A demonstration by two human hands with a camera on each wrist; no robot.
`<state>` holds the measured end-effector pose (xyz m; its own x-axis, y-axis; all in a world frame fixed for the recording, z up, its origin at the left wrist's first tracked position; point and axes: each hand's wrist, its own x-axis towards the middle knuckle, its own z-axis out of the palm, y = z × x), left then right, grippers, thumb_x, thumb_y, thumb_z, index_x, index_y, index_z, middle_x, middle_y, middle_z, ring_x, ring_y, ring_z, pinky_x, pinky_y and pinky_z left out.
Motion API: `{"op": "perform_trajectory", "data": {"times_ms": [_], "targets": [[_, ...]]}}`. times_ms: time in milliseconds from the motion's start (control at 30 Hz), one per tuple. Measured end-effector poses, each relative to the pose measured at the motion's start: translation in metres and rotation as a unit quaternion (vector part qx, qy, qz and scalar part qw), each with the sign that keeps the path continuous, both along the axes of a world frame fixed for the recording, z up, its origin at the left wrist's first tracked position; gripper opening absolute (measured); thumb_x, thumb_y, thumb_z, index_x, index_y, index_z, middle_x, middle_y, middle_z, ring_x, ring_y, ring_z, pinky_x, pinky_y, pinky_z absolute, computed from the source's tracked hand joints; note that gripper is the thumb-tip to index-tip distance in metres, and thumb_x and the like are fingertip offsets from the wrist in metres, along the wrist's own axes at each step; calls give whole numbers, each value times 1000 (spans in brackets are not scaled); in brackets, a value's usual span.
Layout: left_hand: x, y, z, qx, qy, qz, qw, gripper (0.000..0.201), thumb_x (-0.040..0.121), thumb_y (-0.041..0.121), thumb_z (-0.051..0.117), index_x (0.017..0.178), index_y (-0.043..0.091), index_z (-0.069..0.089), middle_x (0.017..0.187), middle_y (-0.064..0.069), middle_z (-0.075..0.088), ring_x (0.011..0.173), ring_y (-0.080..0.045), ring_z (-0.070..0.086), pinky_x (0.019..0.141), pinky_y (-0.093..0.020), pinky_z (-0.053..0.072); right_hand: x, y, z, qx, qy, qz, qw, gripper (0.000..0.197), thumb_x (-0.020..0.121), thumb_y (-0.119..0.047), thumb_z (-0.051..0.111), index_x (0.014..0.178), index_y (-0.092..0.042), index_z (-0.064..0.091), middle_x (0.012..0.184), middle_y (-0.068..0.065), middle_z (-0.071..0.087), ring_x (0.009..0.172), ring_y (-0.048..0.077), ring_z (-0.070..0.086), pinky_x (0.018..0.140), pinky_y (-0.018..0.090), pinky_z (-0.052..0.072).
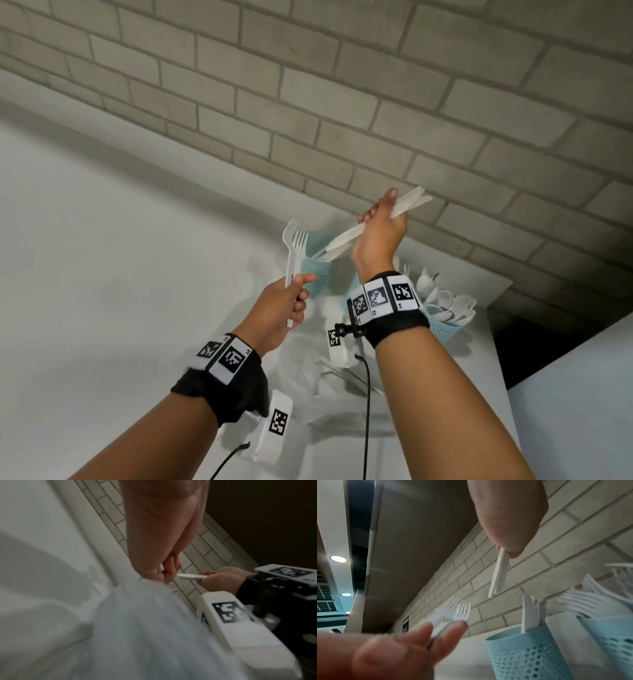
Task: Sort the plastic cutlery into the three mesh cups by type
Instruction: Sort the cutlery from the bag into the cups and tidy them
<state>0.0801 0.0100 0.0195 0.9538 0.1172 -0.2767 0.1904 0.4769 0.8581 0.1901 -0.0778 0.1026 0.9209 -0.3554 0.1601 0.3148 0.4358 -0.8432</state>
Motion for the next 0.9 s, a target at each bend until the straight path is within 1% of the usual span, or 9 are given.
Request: {"op": "perform_trajectory", "data": {"times_ms": [167, 233, 300, 367, 433, 533, 600, 700, 900], "targets": [[6, 9, 2, 3, -7, -9, 1000, 25, 101, 27, 38, 102, 16, 60, 63, 4, 35, 47, -4, 27, 40, -12, 24, 19, 23, -22, -98, 15, 30, 995, 16, 98, -27, 48, 84, -19, 51, 69, -2, 48, 57, 7, 46, 61, 17, 44], [7, 12, 1, 3, -9, -11, 1000, 25, 101, 28, 37, 102, 17, 60, 62, 5, 34, 46, -3, 26, 40, -12, 24, 24, 28, -31, -162, 25, 43, 986, 11, 97, -26, 50, 93, -16, 52, 81, 2, 58, 66, 7, 55, 70, 20, 47], [8, 17, -1, 4, -9, -10, 1000, 27, 101, 30, 37, 102, 17, 60, 62, 5, 32, 45, -3, 26, 40, -12, 24, 28, 30, -37, -195, 27, 45, 979, 4, 94, -16, 55, 92, -16, 51, 84, 0, 61, 73, 6, 59, 76, 24, 47], [9, 19, -2, 6, -7, -10, 1000, 30, 100, 35, 36, 102, 18, 60, 62, 6, 31, 46, -3, 24, 40, -13, 22, 30, 30, -40, -212, 33, 34, 976, 13, 91, -5, 56, 95, -16, 49, 83, -4, 59, 78, 10, 58, 79, 26, 45], [10, 21, -3, 0, -4, -10, 1000, 34, 99, 40, 35, 102, 17, 61, 61, 6, 29, 45, -4, 23, 40, -14, 20, 31, 29, -41, -237, 39, 31, 970, 21, 92, -3, 52, 107, -16, 47, 91, -3, 60, 88, 14, 57, 85, 29, 46], [10, 22, -2, -23, 9, -14, 1000, 40, 99, 45, 31, 104, 18, 59, 59, 7, 29, 44, -4, 21, 39, -14, 18, 29, 26, -42, -290, 41, 41, 955, 30, 94, 0, 44, 121, -10, 49, 109, 0, 59, 100, 11, 54, 87, 22, 40], [9, 21, 1, -45, 14, -21, 999, 39, 99, 47, 29, 106, 21, 57, 56, 7, 29, 43, -4, 20, 38, -14, 17, 26, 23, -38, -320, 42, 29, 946, 28, 94, -1, 43, 119, -7, 55, 115, 3, 60, 103, 9, 51, 89, 19, 38], [7, 21, 3, -57, 0, -38, 998, 33, 101, 43, 27, 105, 24, 54, 59, 6, 31, 43, -4, 21, 38, -13, 18, 16, 19, -28, -321, 25, 17, 947, 23, 95, -7, 47, 114, -10, 59, 119, 1, 61, 106, 9, 52, 95, 21, 39], [3, 15, 8, -90, -17, -74, 993, 32, 103, 28, 30, 112, 11, 55, 66, 3, 40, 46, -4, 32, 40, -13, 26, -16, 5, -17, -376, 10, 59, 925, 25, 95, -22, 52, 118, -16, 59, 121, -3, 60, 112, 10, 54, 90, 20, 38]]}}
